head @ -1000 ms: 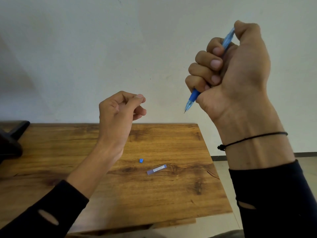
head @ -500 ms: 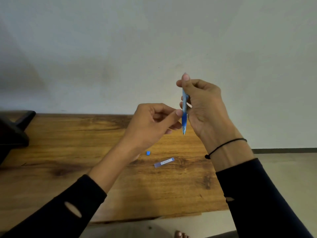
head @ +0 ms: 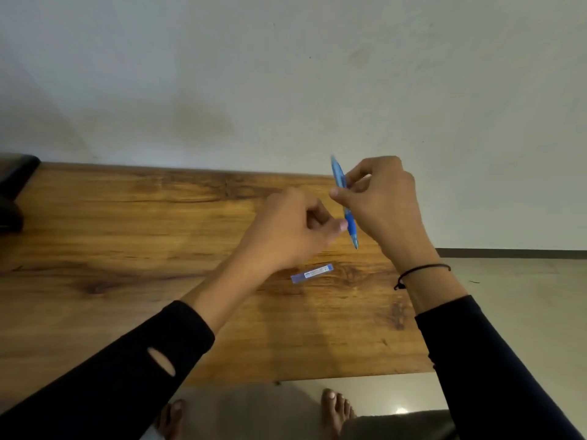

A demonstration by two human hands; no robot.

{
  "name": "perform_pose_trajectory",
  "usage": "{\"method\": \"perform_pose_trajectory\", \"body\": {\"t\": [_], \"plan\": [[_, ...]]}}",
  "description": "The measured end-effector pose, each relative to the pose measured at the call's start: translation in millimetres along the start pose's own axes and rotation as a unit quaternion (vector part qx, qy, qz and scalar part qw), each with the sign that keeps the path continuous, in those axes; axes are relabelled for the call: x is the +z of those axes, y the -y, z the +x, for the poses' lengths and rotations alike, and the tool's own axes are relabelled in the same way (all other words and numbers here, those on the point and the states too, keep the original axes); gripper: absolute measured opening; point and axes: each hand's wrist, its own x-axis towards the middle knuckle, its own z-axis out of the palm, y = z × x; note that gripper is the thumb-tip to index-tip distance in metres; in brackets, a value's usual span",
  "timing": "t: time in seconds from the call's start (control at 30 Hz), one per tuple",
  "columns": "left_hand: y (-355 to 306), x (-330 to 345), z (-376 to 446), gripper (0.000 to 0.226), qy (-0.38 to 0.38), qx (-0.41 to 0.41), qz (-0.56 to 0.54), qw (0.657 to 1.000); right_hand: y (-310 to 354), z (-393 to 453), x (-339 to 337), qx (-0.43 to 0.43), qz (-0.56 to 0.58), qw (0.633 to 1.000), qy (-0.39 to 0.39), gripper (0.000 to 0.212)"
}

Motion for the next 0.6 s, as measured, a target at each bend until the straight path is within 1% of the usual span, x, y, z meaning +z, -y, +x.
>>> {"method": "perform_pose_trajectory", "body": {"t": [0.07, 0.1, 0.17, 0.23, 0.33, 0.43, 0.53, 0.6], "plan": [[4, 4, -6, 0.023, 0.009, 0.036, 0.159, 0.987, -15, 4, 8, 0.027, -0.047, 0.998, 0.015, 0.026], [7, 6, -9, 0.024, 0.026, 0.039, 0.209, 0.977, -23, 5, 12, 0.044, -0.069, 0.996, 0.026, 0.026], [11, 12, -13, 0.025, 0.061, 0.034, 0.278, 0.958, -37, 7, 22, 0.077, -0.100, 0.991, 0.047, 0.028], [14, 18, -14, 0.027, 0.079, 0.035, 0.325, 0.942, -46, 8, 31, 0.092, -0.111, 0.987, 0.065, 0.030], [15, 26, -12, 0.028, 0.079, 0.047, 0.363, 0.927, -52, 11, 41, 0.104, -0.115, 0.985, 0.073, 0.031], [15, 32, -12, 0.020, 0.071, 0.059, 0.369, 0.925, -55, 12, 44, 0.105, -0.117, 0.985, 0.071, 0.034], [15, 33, -12, 0.015, 0.056, 0.059, 0.353, 0.932, -56, 14, 43, 0.101, -0.123, 0.984, 0.081, 0.038], [14, 27, -10, 0.014, 0.036, 0.045, 0.311, 0.949, -56, 14, 41, 0.101, -0.123, 0.983, 0.089, 0.041]]}}
